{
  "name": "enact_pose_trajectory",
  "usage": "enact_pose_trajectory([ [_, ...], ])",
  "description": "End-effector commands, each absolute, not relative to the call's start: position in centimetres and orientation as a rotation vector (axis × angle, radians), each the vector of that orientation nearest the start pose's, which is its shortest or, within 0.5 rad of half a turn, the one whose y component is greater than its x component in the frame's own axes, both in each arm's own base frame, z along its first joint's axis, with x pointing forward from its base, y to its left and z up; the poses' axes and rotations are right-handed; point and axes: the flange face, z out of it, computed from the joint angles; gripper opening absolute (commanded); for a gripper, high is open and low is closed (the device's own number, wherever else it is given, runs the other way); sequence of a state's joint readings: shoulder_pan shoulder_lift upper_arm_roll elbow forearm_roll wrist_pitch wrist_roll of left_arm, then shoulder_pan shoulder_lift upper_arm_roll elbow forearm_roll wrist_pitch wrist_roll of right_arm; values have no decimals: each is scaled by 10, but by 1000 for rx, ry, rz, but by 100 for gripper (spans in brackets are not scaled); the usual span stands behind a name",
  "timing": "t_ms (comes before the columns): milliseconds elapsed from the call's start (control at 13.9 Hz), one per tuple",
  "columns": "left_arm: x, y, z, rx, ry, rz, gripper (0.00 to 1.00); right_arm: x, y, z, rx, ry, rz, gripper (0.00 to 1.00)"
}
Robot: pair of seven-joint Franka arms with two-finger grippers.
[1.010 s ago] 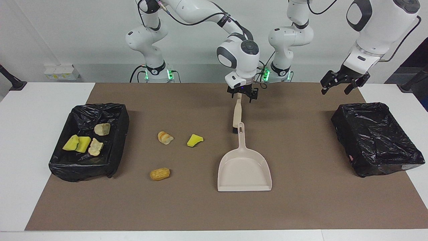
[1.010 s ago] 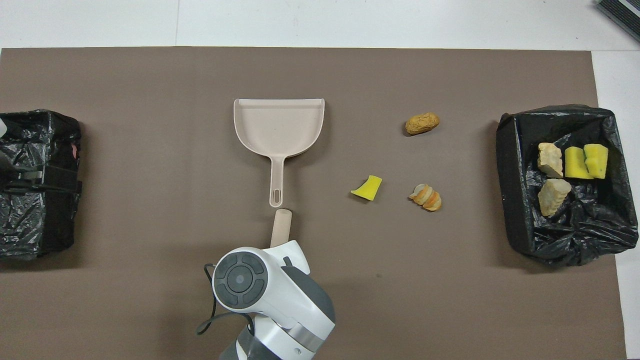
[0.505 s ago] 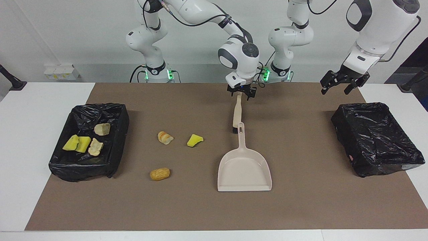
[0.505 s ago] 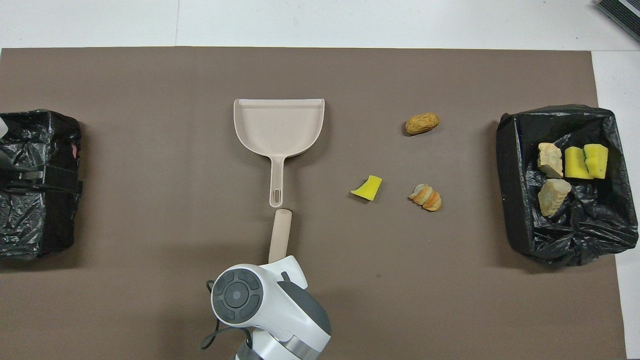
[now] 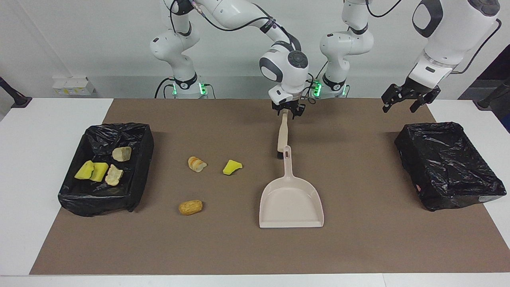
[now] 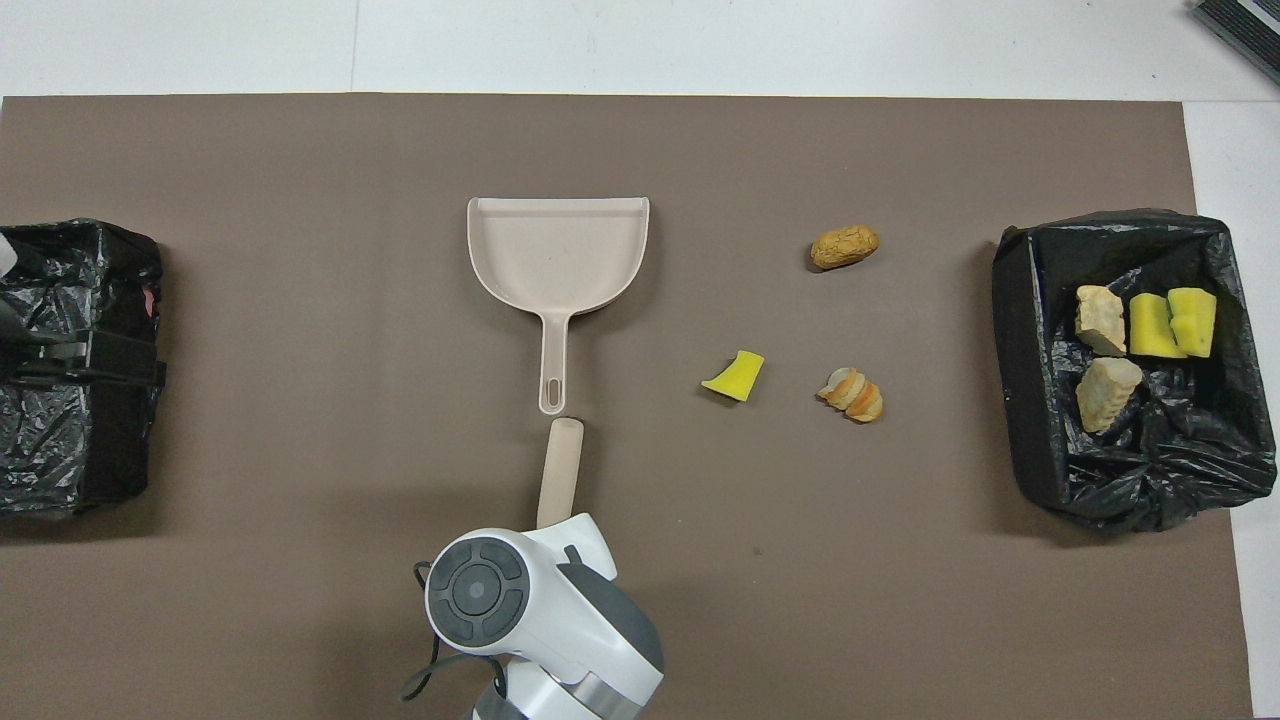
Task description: Sweep and dump trash in bin
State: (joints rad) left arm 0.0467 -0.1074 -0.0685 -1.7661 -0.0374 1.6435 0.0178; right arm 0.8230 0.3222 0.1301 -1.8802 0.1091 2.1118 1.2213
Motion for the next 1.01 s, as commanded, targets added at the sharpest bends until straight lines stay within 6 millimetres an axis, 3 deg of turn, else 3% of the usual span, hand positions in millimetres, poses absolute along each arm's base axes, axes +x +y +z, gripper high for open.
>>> enact_pose_trajectory([
  [0, 525, -15, 598, -3159, 62, 25, 100, 350, 497, 337, -3082, 549, 261, 1],
  [289, 526, -16, 598, -3159, 69, 15, 100, 359, 498, 355, -3053, 575, 241, 0],
  [505, 540, -19, 599, -3164, 64, -103, 100, 358, 479, 373, -3097, 593, 284, 0],
  [649, 559, -27, 591, -3168, 75, -184, 100, 362, 443, 393, -3120, 641, 309, 0],
  [721, 568, -33, 589, -3169, 79, -220, 100, 363, 416, 405, -3107, 686, 293, 0],
  [938, 594, -86, 559, -3198, 39, -257, 100, 342, 356, 399, -3128, 768, 307, 0],
])
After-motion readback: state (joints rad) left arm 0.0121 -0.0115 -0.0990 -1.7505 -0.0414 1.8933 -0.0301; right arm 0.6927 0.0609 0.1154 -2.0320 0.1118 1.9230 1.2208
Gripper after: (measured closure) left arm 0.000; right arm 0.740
